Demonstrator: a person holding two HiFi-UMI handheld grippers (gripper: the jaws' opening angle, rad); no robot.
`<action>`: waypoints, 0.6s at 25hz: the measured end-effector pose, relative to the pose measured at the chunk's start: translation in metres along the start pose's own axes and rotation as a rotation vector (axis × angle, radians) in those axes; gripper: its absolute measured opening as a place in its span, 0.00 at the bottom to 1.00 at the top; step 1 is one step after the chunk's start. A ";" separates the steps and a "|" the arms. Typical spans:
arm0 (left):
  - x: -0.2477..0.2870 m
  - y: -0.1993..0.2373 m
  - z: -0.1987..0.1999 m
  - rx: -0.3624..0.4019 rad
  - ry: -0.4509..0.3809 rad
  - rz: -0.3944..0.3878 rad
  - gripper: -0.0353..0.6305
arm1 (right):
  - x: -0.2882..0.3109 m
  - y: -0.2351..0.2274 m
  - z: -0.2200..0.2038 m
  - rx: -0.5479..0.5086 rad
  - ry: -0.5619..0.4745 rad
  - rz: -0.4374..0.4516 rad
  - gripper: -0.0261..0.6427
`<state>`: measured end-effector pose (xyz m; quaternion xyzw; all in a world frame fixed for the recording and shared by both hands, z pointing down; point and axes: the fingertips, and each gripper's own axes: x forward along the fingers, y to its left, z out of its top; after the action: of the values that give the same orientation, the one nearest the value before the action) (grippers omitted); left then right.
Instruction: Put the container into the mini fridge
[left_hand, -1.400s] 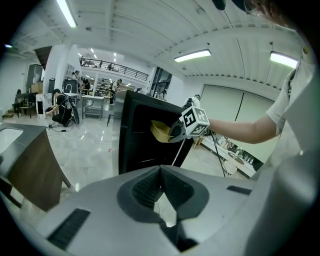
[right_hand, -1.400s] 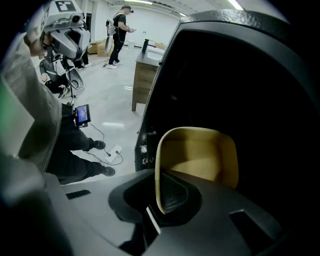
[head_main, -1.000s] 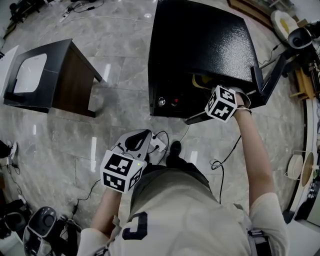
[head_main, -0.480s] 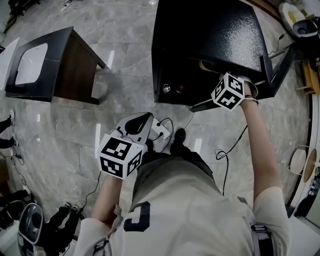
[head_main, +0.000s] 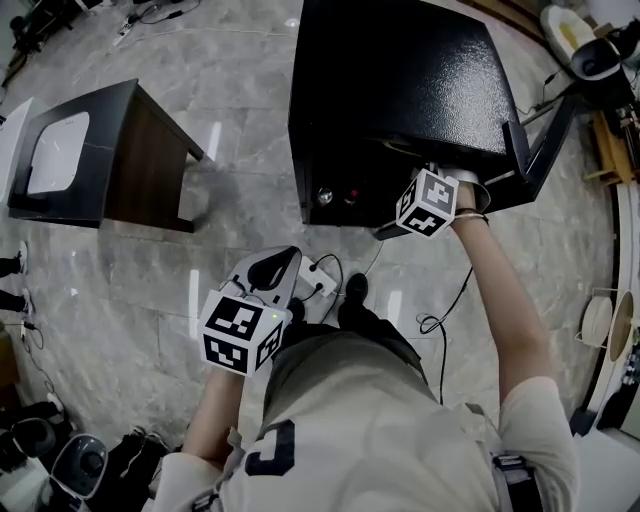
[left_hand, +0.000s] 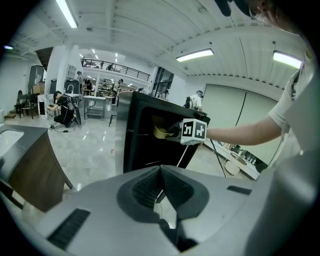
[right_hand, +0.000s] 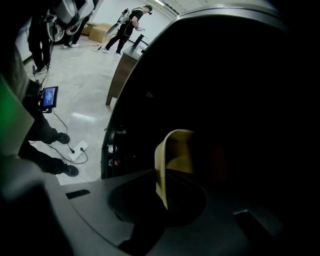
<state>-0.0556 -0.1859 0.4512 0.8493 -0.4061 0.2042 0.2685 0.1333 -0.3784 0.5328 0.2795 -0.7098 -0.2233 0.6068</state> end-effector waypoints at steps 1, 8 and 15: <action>0.000 0.000 0.000 0.002 0.000 -0.002 0.14 | 0.002 -0.001 0.000 0.004 0.006 -0.017 0.09; -0.005 0.002 0.005 0.018 -0.008 -0.003 0.14 | 0.009 -0.014 -0.003 0.014 0.018 -0.106 0.09; -0.010 -0.002 0.007 0.036 -0.018 -0.016 0.14 | 0.013 -0.019 -0.002 0.059 0.005 -0.105 0.09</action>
<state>-0.0590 -0.1838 0.4400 0.8589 -0.3979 0.2017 0.2514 0.1358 -0.4008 0.5301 0.3347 -0.6989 -0.2332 0.5874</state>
